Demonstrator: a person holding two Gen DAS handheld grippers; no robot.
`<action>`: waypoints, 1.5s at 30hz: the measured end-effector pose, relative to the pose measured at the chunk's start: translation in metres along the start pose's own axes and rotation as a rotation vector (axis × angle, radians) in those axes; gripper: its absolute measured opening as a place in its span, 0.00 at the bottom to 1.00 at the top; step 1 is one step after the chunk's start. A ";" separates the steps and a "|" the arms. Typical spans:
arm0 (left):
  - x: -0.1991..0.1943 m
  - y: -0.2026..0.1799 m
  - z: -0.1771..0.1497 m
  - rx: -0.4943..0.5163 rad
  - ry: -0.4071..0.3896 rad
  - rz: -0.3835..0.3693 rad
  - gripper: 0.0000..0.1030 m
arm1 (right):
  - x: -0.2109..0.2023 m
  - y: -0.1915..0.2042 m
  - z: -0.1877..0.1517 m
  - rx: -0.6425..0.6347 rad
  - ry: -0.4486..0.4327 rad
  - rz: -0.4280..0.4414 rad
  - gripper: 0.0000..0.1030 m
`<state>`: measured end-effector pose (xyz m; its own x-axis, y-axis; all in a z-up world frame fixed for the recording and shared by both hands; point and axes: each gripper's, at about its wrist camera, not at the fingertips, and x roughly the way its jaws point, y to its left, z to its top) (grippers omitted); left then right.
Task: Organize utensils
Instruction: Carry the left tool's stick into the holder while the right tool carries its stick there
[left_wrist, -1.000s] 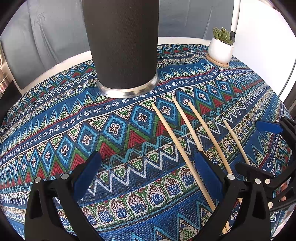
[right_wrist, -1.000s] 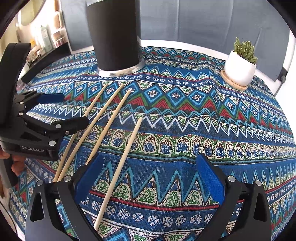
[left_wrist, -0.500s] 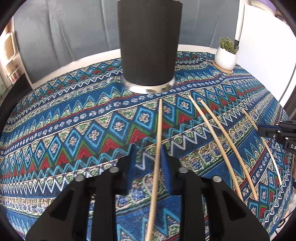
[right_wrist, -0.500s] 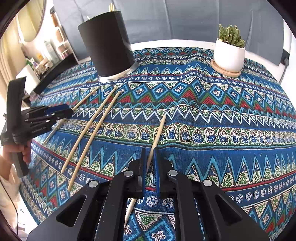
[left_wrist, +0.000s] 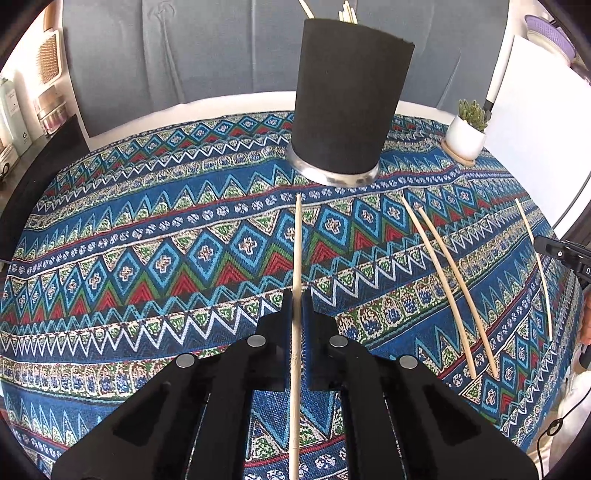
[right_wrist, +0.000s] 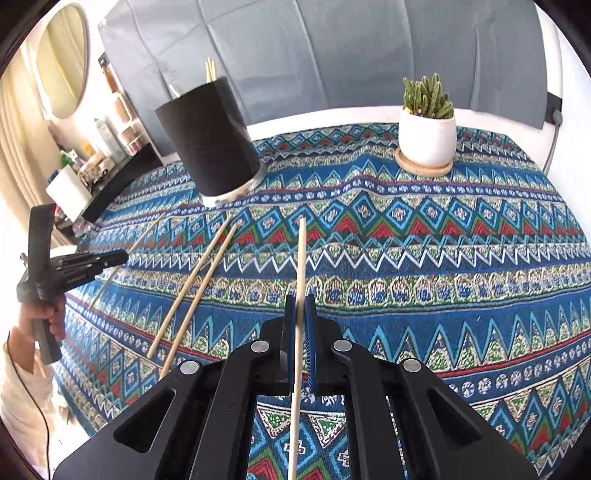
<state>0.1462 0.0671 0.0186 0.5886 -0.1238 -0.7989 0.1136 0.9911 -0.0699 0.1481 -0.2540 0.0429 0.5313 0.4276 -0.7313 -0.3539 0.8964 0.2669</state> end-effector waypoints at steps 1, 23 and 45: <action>-0.004 0.001 0.004 -0.003 -0.003 -0.007 0.05 | -0.005 0.002 0.005 -0.007 -0.014 0.005 0.04; -0.059 0.019 0.096 -0.064 -0.163 -0.108 0.05 | 0.050 0.009 0.014 -0.128 0.172 -0.156 0.34; -0.049 0.012 0.150 -0.053 -0.193 -0.198 0.05 | 0.000 0.027 0.077 -0.147 -0.035 -0.130 0.04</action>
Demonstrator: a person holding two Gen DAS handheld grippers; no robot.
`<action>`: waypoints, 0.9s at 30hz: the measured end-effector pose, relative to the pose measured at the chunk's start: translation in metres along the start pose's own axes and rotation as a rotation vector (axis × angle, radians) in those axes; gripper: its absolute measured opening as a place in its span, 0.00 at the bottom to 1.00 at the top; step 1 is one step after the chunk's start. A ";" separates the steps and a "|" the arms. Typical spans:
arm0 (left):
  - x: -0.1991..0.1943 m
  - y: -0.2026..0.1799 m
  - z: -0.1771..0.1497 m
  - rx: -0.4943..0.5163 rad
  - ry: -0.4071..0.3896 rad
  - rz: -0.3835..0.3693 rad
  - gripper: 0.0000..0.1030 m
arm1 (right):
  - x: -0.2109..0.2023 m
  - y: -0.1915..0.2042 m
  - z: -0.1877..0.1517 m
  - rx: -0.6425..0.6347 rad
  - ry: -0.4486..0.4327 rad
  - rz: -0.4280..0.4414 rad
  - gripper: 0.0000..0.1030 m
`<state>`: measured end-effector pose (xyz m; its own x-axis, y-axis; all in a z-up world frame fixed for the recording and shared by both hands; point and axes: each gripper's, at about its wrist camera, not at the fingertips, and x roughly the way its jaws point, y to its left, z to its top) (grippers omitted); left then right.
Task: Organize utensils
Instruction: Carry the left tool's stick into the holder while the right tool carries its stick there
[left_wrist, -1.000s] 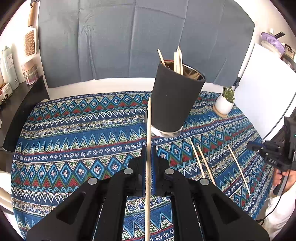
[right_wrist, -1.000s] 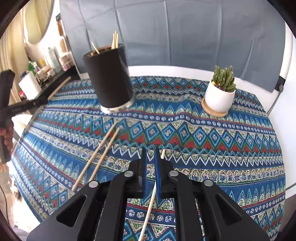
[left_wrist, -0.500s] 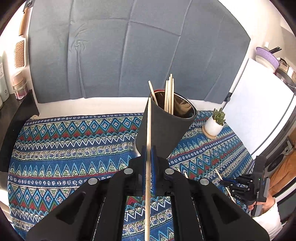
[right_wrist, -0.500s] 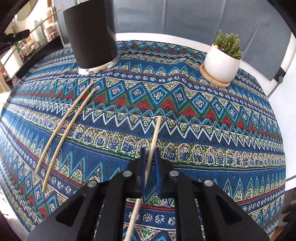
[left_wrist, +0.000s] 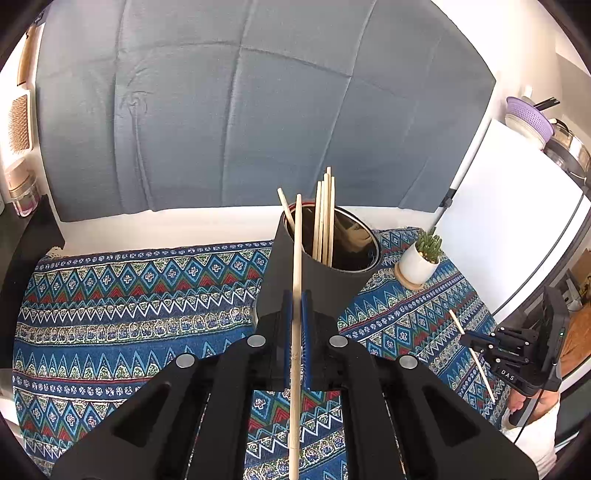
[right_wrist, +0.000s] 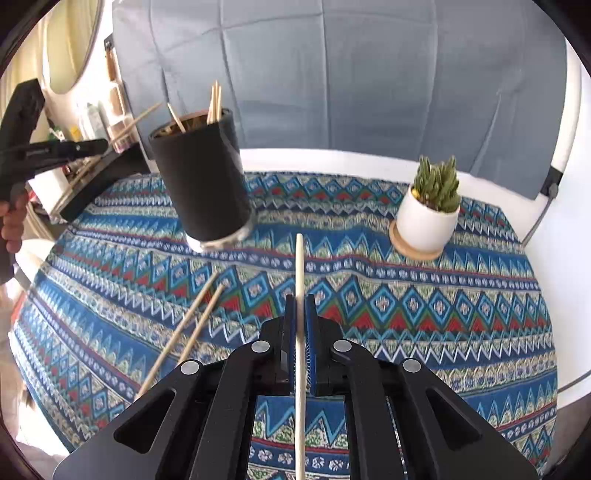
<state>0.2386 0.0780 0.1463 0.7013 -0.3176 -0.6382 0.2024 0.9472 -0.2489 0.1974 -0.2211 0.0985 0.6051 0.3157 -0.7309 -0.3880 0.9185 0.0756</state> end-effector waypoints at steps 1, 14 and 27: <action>-0.001 0.000 0.003 0.003 -0.004 -0.002 0.05 | -0.004 0.003 0.009 -0.002 -0.020 0.004 0.04; 0.000 -0.002 0.054 0.032 -0.071 -0.049 0.05 | 0.001 0.059 0.119 -0.072 -0.170 0.120 0.04; 0.046 0.017 0.065 -0.008 -0.265 -0.158 0.05 | 0.035 0.050 0.196 0.151 -0.431 0.322 0.04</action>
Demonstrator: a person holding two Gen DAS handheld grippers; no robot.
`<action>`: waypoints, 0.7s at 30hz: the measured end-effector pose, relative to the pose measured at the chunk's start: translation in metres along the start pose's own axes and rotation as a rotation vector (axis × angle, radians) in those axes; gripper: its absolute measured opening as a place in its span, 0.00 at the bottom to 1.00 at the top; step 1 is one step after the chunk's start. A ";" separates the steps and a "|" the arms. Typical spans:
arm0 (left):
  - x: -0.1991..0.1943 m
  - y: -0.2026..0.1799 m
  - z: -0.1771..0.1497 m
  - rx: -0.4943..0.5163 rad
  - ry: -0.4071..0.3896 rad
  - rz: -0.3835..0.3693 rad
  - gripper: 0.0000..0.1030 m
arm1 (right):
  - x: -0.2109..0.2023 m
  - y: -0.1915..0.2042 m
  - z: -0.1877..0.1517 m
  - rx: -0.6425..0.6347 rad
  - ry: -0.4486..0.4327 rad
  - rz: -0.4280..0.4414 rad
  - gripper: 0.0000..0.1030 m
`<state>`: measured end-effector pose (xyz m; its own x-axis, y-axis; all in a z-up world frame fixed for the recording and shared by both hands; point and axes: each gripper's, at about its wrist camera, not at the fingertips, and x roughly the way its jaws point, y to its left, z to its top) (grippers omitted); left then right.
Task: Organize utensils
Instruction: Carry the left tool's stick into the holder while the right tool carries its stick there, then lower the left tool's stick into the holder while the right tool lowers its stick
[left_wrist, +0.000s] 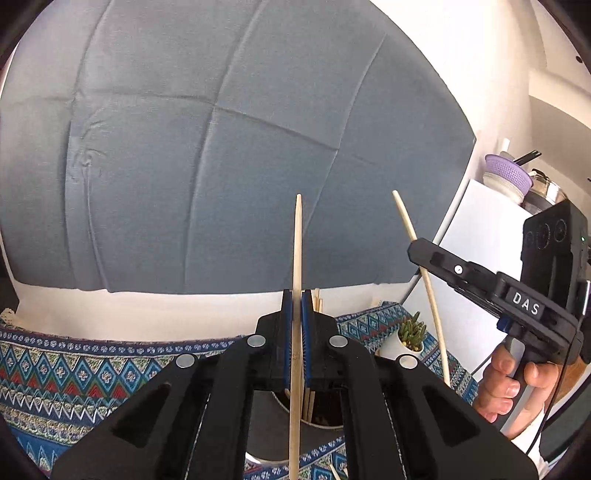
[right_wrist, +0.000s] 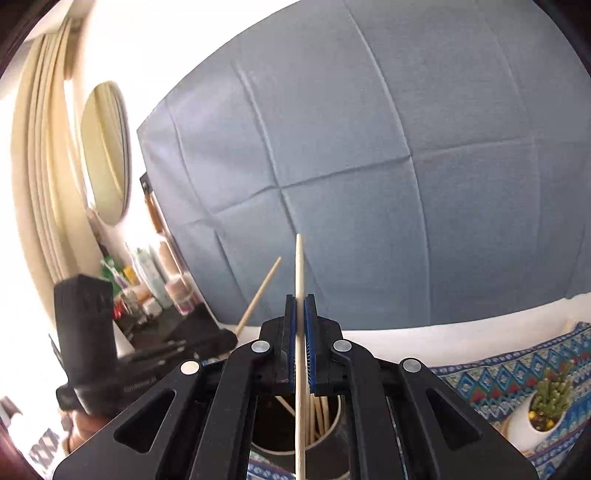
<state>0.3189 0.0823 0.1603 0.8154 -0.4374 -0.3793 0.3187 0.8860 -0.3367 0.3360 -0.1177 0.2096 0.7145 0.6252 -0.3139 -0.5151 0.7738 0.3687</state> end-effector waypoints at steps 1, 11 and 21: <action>0.003 0.000 -0.002 0.012 -0.016 0.002 0.05 | 0.005 -0.004 0.000 0.028 -0.019 0.016 0.04; 0.014 -0.008 -0.013 0.013 -0.205 -0.128 0.05 | 0.041 -0.038 -0.013 0.227 -0.200 0.110 0.04; 0.023 0.004 -0.047 0.042 -0.315 -0.127 0.05 | 0.055 -0.031 -0.039 0.115 -0.273 -0.016 0.04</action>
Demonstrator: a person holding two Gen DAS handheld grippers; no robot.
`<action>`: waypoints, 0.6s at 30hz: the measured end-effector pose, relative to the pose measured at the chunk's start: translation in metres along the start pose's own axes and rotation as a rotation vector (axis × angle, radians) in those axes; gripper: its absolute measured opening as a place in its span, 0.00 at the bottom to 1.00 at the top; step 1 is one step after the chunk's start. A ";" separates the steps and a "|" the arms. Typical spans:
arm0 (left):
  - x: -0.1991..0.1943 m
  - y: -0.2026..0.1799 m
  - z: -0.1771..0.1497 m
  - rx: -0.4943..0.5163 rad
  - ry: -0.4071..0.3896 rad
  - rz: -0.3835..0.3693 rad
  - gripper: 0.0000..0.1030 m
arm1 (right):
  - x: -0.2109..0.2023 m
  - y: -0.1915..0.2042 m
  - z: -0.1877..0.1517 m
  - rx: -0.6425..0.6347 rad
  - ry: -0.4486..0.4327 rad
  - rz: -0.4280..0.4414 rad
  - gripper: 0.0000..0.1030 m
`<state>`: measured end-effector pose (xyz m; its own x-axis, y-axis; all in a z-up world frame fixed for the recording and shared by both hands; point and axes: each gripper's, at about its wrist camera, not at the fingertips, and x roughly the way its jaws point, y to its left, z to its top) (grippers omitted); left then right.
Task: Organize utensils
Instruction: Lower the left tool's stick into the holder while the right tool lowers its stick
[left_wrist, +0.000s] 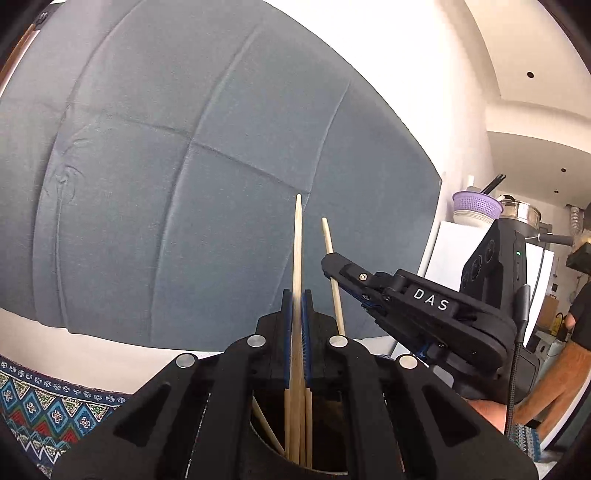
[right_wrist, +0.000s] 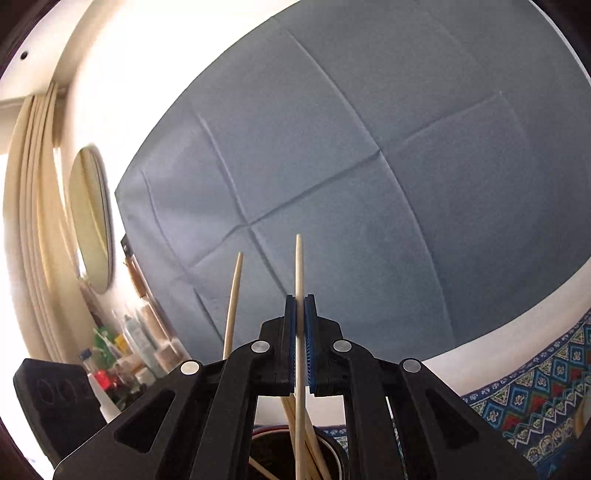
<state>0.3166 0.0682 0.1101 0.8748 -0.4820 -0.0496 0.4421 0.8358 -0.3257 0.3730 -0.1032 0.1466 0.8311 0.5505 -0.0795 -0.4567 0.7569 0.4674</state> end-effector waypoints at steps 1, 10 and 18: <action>-0.001 0.001 -0.003 -0.015 -0.001 -0.011 0.05 | -0.002 0.001 -0.003 -0.016 0.003 -0.005 0.04; 0.002 0.001 -0.020 0.053 0.056 0.041 0.05 | -0.014 0.010 -0.019 -0.100 0.031 0.014 0.05; 0.004 0.001 -0.021 0.059 0.067 0.026 0.05 | -0.020 0.005 -0.016 -0.137 0.036 -0.041 0.05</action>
<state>0.3166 0.0612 0.0900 0.8716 -0.4750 -0.1212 0.4321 0.8612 -0.2675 0.3486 -0.1050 0.1365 0.8391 0.5284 -0.1290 -0.4635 0.8188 0.3387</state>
